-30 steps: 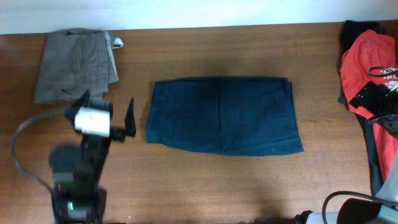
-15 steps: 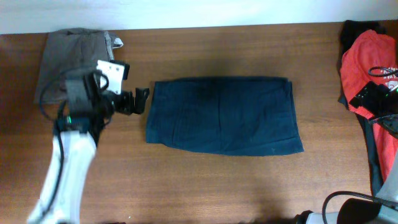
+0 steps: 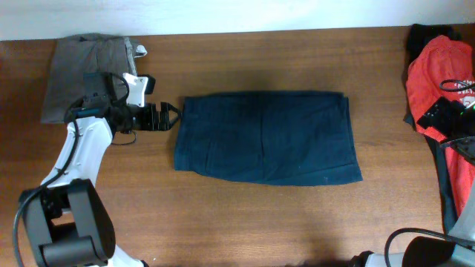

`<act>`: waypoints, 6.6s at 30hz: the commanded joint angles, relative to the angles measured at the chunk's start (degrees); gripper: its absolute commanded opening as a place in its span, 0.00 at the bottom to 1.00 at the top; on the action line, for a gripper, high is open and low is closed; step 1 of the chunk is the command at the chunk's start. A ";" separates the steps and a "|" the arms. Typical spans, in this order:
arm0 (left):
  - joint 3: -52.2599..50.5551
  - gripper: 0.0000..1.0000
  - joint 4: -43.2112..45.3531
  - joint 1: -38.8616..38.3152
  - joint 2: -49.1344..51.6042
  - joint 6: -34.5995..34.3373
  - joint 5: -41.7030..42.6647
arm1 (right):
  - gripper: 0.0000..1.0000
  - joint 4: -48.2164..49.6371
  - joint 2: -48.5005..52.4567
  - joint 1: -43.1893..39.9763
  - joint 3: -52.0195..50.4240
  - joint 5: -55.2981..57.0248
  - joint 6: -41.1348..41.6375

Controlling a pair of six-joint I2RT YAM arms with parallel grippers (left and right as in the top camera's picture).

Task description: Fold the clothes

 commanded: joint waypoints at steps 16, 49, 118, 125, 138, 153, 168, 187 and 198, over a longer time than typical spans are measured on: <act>1.16 0.99 -3.23 0.13 12.72 -0.11 2.21 | 0.99 -0.02 -0.11 -0.20 -0.31 0.33 0.31; 1.11 0.54 -4.24 -5.05 20.74 -0.11 2.19 | 0.99 -0.02 -0.11 -0.20 -0.31 0.33 0.31; 40.72 0.01 -38.66 0.04 6.80 -13.44 -33.97 | 0.99 -0.02 -0.11 -0.20 -0.31 0.33 0.31; 40.72 0.01 -36.11 -1.92 6.80 -14.10 -22.43 | 0.99 -0.02 -0.11 -0.20 -0.31 0.33 0.31; 47.47 0.01 -38.86 -2.01 6.69 -16.72 -23.56 | 0.99 -0.02 -0.11 -0.20 -0.31 0.33 0.31; 48.63 0.01 -40.09 -10.29 6.71 -19.21 -34.16 | 0.99 -0.02 -0.11 -0.20 -0.31 0.33 0.31; 47.34 0.01 -35.69 -14.29 7.65 -26.34 -33.99 | 0.99 -0.02 -0.11 -0.20 -0.31 0.33 0.31; 47.43 0.01 -40.28 -16.22 13.25 -35.78 -51.69 | 0.99 -0.02 -0.11 -0.20 -0.31 0.33 0.31; 60.15 0.01 -55.36 -13.35 13.22 -36.96 -59.63 | 0.99 -0.02 -0.11 -0.20 -0.31 0.33 0.31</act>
